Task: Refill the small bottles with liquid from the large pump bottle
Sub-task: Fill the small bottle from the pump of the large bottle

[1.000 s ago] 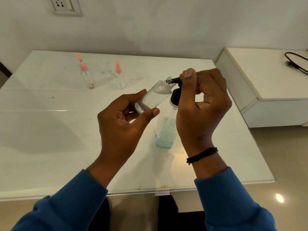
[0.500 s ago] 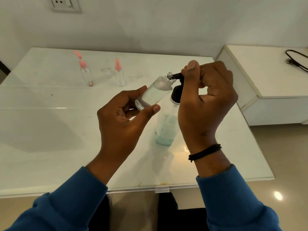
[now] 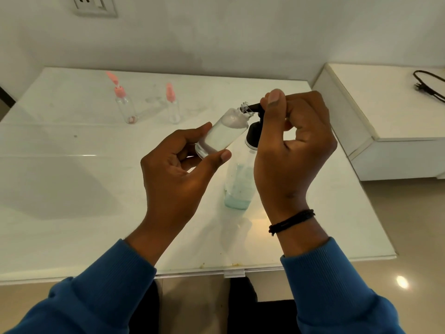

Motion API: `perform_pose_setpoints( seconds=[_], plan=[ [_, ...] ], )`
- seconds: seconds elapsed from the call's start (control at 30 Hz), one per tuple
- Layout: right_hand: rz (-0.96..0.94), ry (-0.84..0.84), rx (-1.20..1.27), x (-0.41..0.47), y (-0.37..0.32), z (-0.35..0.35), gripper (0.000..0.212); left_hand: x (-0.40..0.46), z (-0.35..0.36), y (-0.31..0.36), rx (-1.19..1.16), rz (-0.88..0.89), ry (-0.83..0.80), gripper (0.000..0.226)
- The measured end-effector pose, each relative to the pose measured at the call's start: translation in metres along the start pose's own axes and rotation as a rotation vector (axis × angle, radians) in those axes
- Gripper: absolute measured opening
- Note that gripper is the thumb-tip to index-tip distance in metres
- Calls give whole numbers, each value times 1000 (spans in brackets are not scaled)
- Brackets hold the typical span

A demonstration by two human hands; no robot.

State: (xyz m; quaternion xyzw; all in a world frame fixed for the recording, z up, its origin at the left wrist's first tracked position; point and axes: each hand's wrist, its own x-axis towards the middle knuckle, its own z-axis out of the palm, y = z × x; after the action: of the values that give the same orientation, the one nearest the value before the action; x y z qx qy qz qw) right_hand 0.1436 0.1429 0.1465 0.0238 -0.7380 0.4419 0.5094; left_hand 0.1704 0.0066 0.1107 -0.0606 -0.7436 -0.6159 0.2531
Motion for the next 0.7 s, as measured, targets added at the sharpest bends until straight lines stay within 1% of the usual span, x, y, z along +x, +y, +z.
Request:
perform_pose_setpoints(
  seconds=[0.13, 0.3, 0.47, 0.7],
  plan=[
    [17, -7, 24, -2, 2, 1, 30, 0, -1, -2, 12, 4, 0, 47],
    [10, 5, -18, 4, 1, 0, 28, 1, -2, 0, -2, 1, -5, 47],
    [12, -10, 24, -3, 2, 2, 29, 0, -2, -2, -4, -6, 0, 47],
    [-12, 7, -23, 3, 0, 0, 29, 1, -1, 1, -10, -8, -1, 46]
  ],
)
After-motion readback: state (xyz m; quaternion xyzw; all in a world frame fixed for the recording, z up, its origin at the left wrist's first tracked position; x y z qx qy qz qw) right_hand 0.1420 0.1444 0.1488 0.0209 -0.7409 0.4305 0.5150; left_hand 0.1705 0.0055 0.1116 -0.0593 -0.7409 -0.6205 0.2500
